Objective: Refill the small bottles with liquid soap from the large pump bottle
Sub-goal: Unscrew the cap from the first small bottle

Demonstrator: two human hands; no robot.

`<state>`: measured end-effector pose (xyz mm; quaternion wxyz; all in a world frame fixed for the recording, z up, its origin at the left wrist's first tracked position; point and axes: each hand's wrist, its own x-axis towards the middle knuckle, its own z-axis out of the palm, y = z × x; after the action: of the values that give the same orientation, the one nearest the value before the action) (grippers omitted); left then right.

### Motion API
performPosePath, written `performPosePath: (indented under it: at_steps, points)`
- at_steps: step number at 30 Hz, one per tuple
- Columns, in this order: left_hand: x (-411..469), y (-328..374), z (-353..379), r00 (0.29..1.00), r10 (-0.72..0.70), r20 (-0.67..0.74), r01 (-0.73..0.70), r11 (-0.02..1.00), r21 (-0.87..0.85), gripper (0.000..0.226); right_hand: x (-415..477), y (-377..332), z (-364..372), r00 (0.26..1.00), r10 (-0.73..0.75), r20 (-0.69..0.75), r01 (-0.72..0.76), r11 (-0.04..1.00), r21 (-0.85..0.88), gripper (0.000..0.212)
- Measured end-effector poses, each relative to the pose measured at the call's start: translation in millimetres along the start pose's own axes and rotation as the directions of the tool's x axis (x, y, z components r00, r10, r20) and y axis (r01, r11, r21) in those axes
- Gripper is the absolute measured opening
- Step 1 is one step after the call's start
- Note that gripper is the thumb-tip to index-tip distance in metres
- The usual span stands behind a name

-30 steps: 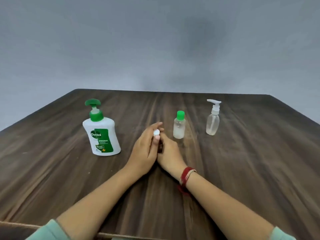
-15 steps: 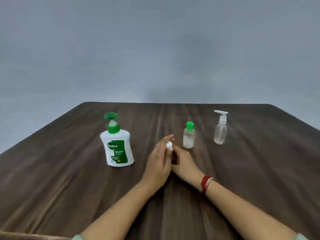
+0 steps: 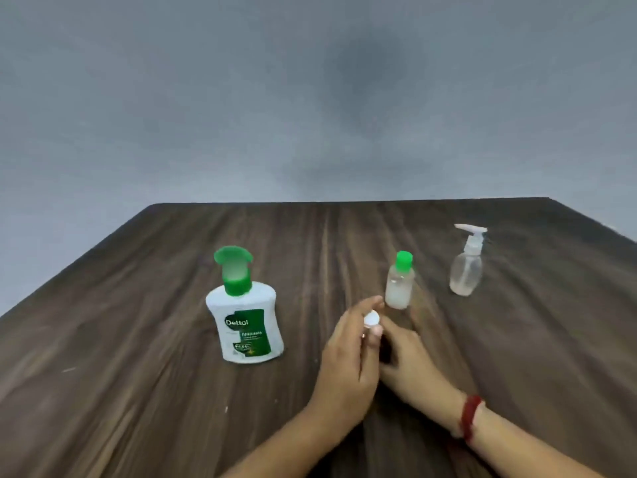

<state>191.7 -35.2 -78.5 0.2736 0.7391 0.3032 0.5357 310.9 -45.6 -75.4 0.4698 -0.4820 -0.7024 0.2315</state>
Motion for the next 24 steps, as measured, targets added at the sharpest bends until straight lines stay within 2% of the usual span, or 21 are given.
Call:
performPosePath:
  at_steps: [6,12,16,20,24]
  points:
    - [-1.8,4.6,0.8,1.0,0.0,0.01,0.0,1.0,-0.003,0.033,-4.4,0.8,-0.7,1.0,0.03,0.008,-0.031,0.999,0.029,0.037]
    - [2.2,1.6,2.1,1.0,0.011,0.011,-0.011,1.0,0.016,0.033,-2.1,7.4,-1.6,1.0,0.02,0.002,-0.02,1.0,-0.023,0.044]
    - [4.0,3.5,5.1,1.0,-0.01,0.0,0.01,0.998,0.054,0.031,-0.5,6.4,-1.6,1.0,0.019,-0.017,-0.02,0.999,-0.049,0.037]
    - [7.4,4.6,5.4,0.997,-0.039,-0.065,0.042,0.998,0.04,0.03,0.8,8.0,-0.1,0.997,0.065,-0.041,-0.068,0.996,-0.065,0.033]
    - [12.3,12.3,6.1,0.97,-0.13,-0.205,0.131,0.991,-0.01,0.029,2.6,10.6,3.6,0.993,0.096,-0.072,-0.101,0.992,-0.071,0.033]
